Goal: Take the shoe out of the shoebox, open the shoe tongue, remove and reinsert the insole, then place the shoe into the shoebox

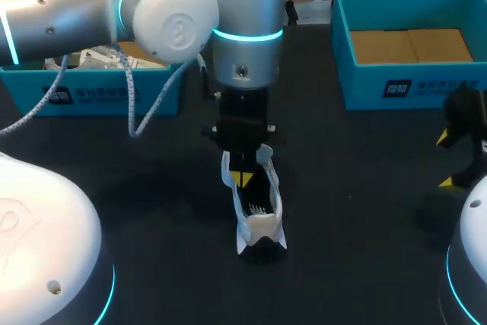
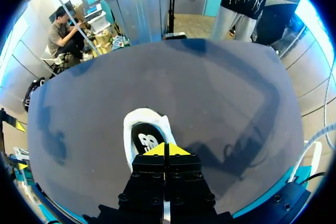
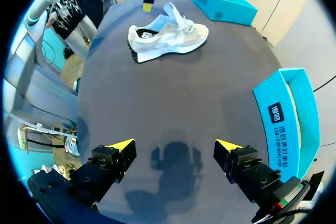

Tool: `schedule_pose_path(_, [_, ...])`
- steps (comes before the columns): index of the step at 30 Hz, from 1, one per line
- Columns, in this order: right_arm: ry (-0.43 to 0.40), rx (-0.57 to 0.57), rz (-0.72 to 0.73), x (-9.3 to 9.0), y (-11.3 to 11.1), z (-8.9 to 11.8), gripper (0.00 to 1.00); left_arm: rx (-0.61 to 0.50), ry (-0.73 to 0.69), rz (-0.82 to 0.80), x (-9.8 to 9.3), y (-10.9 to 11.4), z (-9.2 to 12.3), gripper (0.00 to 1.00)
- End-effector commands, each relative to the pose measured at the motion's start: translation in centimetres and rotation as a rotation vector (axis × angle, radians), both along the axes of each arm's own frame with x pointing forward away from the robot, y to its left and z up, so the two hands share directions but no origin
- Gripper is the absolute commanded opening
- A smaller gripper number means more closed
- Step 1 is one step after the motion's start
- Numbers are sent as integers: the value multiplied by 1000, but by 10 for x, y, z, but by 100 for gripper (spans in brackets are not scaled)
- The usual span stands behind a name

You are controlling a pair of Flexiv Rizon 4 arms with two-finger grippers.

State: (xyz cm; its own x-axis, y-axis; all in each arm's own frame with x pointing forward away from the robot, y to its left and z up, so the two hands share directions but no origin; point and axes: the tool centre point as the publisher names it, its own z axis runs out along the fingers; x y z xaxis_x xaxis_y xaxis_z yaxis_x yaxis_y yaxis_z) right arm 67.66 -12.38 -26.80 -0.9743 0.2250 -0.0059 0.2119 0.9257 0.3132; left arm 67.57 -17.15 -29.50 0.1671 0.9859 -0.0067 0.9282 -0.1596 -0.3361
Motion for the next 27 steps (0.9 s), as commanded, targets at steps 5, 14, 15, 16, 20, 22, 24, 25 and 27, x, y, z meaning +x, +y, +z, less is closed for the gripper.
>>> schedule_pose_path(5, [-2, -4, -2, -1, 1, 0, 100, 3, 0, 0, -1, -3, -5, 0])
schedule_pose_path(14, [-2, -4, -2, -1, 1, 0, 100, 30, -37, -5, 9, -12, -28, 0])
schedule_pose_path(15, [-2, -4, -2, -1, 1, 0, 100, 34, -38, -8, 9, -13, -32, 0])
schedule_pose_path(16, [-2, -4, -2, -1, 1, 0, 100, 43, -45, -13, 9, -14, -36, 0])
schedule_pose_path(20, [-2, -4, -2, -1, 1, 0, 100, 76, -71, -14, 8, -15, -50, 0])
schedule_pose_path(22, [-2, -4, -2, -1, 1, 0, 100, 82, -80, -17, 8, -15, -56, 0])
schedule_pose_path(24, [-2, -4, -2, -1, 1, 0, 100, 96, -98, -15, 9, -15, -59, 0])
schedule_pose_path(25, [-2, -4, -2, -1, 1, 0, 100, 100, -99, -14, 10, -14, -61, 0])
schedule_pose_path(27, [-2, -4, -2, -1, 1, 0, 100, 106, -103, -11, 11, -11, -63, 0])
